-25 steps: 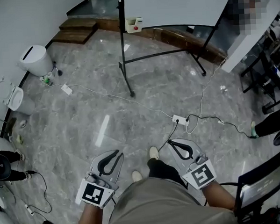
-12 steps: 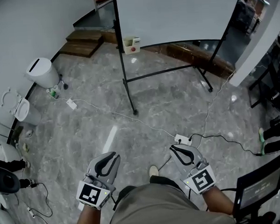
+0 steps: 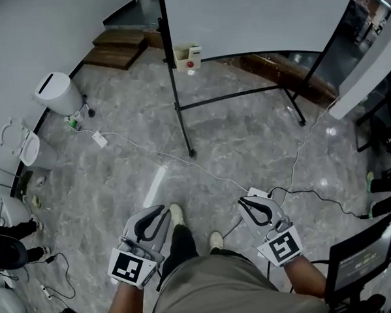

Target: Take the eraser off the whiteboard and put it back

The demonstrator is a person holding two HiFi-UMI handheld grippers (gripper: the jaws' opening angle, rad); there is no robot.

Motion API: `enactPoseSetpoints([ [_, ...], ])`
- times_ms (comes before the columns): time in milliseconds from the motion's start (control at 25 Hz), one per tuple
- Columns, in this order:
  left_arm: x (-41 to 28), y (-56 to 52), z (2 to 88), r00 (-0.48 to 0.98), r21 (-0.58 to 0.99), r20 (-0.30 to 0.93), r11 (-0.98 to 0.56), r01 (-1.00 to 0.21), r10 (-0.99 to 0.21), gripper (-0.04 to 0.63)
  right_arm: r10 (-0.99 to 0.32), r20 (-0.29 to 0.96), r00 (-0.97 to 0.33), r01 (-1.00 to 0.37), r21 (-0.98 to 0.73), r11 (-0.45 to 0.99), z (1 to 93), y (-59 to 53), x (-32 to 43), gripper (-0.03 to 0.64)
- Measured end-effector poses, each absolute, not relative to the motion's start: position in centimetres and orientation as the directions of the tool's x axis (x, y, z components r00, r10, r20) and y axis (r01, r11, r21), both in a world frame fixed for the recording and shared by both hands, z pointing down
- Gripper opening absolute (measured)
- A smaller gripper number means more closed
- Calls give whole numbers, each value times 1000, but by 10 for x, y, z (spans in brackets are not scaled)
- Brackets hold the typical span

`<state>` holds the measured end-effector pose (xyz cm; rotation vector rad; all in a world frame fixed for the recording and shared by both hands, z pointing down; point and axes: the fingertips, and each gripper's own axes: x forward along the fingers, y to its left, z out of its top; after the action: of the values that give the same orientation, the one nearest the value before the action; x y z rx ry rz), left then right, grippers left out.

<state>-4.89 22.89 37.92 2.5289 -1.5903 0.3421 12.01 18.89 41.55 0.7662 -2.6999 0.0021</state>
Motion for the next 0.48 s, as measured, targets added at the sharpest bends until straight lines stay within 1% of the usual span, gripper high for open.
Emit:
enactPoseSetpoints([
  [240, -101, 170, 385, 471, 14, 248, -483, -876, -847, 55, -563, 312, -765, -559, 114, 821, 406, 135, 68, 8],
  [480, -149, 102, 377, 545, -7, 223, -561, -828, -808, 56, -631, 295, -717, -621, 138, 771, 388, 77, 18, 12],
])
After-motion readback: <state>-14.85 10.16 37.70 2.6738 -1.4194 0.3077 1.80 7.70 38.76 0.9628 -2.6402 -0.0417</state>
